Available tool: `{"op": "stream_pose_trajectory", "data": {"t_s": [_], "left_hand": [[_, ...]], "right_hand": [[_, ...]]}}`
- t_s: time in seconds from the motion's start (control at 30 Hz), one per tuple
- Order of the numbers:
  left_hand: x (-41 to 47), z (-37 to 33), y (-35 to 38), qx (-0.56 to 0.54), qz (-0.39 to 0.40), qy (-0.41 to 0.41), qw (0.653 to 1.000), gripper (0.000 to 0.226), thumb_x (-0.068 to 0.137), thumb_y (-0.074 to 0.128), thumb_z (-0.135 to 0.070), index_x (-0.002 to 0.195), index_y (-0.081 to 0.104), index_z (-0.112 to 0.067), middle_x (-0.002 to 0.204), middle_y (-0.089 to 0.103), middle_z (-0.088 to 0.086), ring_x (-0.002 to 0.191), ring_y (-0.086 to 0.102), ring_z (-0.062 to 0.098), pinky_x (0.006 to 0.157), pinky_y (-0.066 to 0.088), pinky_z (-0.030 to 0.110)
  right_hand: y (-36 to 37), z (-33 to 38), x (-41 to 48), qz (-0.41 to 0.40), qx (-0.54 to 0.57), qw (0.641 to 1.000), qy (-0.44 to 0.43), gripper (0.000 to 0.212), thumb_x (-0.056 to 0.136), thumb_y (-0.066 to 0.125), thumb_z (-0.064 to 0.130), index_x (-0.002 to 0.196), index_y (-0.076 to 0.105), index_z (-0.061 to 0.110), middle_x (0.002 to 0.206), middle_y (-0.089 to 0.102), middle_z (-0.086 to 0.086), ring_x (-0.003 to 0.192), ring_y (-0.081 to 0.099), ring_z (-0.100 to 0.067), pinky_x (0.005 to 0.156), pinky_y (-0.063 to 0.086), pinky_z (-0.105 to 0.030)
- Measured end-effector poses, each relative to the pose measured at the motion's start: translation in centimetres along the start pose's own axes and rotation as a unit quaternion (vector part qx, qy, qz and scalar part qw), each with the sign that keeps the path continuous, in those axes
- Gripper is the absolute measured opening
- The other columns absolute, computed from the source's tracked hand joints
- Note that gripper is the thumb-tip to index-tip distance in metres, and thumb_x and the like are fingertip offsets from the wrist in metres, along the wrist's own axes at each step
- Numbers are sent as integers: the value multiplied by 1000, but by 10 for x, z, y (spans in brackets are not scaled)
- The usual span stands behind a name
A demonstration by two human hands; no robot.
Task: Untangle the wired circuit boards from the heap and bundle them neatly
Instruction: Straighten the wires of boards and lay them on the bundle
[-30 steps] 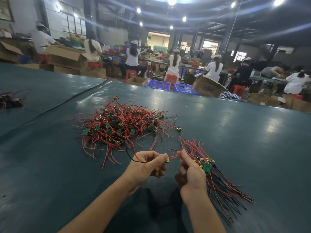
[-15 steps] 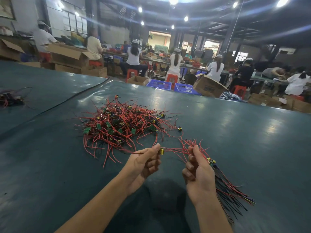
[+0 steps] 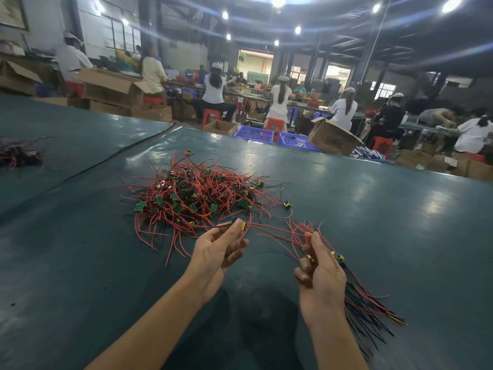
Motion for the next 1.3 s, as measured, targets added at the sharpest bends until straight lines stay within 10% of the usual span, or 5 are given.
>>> {"op": "stream_pose_trajectory", "data": {"t_s": [0.3, 0.53, 0.77, 1.0, 1.3], "left_hand": [[3, -4, -8, -77, -10, -31, 997, 55, 73, 70, -30, 120, 61, -4, 96, 75, 3, 62, 67, 7, 49, 52, 16], [2, 5, 0, 41, 62, -102, 992, 32, 67, 72, -39, 75, 54, -14, 55, 55, -3, 39, 37, 7, 39, 33, 18], [-12, 18, 11, 255, 174, -170, 936, 36, 64, 75, -48, 74, 76, -13, 52, 60, -1, 36, 46, 7, 39, 36, 17], [-13, 22, 9, 190, 151, -201, 949, 47, 65, 73, -57, 44, 53, -20, 41, 45, -3, 34, 38, 6, 40, 35, 19], [-23, 41, 23, 147, 221, -162, 950, 32, 75, 61, -3, 106, 68, -10, 75, 67, 5, 51, 53, 11, 53, 46, 22]], "right_hand": [[-4, 2, 2, -11, 22, 1000, 5, 21, 93, 62, 25, 77, 72, 17, 64, 58, 6, 41, 39, -6, 36, 27, -17], [3, -8, 0, 39, -60, 997, 21, 27, 87, 64, 39, 76, 75, 16, 62, 58, 5, 42, 38, -5, 35, 26, -16], [19, -24, -12, 154, -233, 960, -1, 33, 65, 72, 46, 73, 78, 14, 54, 59, 7, 41, 43, -1, 42, 36, -15], [18, -29, -12, 130, -196, 971, 49, 20, 83, 70, 25, 65, 77, 19, 59, 61, -2, 42, 45, -8, 40, 37, -19], [14, -17, -17, 14, -151, 985, -80, 26, 93, 63, 18, 70, 73, 13, 60, 69, 2, 48, 61, -4, 42, 46, -16]]}}
Point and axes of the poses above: each hand's wrist, its own x-axis towards the middle knuckle, its own y-axis out of the palm, z = x × y, the point moved 5 cm from there along x, towards the middle knuckle
